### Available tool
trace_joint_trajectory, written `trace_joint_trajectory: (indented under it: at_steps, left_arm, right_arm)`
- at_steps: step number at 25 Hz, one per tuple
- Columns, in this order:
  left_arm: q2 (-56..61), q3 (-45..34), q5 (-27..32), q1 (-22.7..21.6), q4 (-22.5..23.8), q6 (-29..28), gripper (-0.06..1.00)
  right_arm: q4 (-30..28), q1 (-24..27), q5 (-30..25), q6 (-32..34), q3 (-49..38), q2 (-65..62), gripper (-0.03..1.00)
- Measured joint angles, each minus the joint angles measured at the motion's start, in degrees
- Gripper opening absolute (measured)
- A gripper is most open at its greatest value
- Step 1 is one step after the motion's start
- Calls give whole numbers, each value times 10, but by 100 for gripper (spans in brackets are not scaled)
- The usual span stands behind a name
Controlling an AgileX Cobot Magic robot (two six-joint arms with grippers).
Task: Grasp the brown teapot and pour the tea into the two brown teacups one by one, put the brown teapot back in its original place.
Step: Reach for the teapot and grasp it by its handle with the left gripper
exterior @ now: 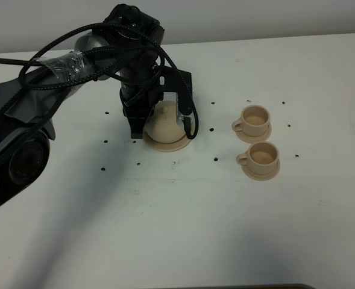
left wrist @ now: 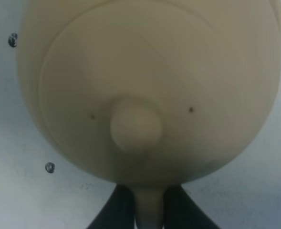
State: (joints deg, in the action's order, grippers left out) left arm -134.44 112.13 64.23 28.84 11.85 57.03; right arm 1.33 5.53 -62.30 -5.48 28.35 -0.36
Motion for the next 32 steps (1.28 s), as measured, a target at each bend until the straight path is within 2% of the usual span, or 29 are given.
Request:
trace_joint_trajectory:
  at_steps: [3,10,20,24,32]
  left_arm:
    - [0,0,2,0,-2,1,20]
    - [0,0,10,0,-9,3,32]
    - [5,0,4,0,-16,3,34]
    - [5,0,-7,0,-16,3,31]
    - [6,0,-7,0,-21,3,14]
  right_arm:
    - [0,0,0,0,0,0,52]
    - [0,0,0,0,0,0,52]
    - [0,0,0,0,0,0,52]
    - [0,0,0,0,0,0,52]
    - [0,0,0,0,0,0,52]
